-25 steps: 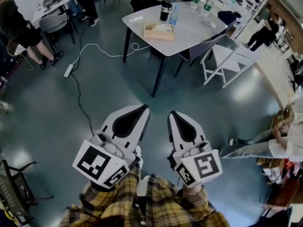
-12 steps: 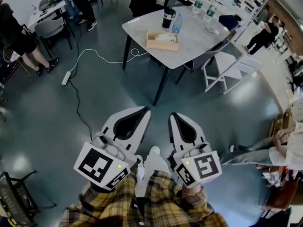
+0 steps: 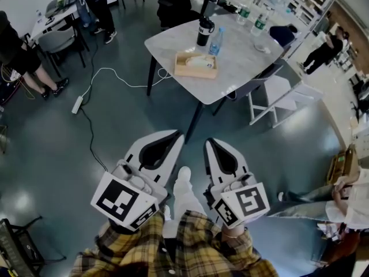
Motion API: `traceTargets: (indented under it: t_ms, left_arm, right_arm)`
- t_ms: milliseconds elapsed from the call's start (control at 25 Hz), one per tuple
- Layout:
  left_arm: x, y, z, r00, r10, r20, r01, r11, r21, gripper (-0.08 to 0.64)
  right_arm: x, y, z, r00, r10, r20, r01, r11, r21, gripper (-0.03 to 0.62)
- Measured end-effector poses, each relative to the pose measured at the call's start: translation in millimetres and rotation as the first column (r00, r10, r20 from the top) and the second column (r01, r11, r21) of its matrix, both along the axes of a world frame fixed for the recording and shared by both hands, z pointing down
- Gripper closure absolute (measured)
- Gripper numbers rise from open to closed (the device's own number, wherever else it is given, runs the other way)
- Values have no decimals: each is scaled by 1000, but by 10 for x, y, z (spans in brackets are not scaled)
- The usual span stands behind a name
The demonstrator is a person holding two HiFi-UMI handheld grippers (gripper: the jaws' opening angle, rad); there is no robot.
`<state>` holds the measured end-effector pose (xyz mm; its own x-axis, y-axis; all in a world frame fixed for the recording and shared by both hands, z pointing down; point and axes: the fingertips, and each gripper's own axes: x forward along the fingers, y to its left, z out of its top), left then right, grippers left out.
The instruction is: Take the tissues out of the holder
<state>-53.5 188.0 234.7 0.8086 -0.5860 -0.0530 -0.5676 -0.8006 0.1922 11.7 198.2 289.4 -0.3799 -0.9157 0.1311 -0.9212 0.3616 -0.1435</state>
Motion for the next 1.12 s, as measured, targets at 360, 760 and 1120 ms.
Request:
traceTargets:
  t_ms: [360, 760, 1120]
  left_arm:
    - [523, -1004, -156, 999, -41, -12, 42, 999, 23, 543]
    - [834, -1712, -41, 995, -101, -12, 100, 995, -7, 541]
    - [930, -2329, 62, 994, -106, 3, 106, 994, -34, 541]
  right_arm:
    - [495, -1038, -167, 999, -49, -8, 49, 999, 24, 581]
    - [895, -1742, -161, 997, -83, -4, 83, 996, 24, 581]
    - [1017, -2327, -23, 997, -78, 14, 78, 997, -11, 581]
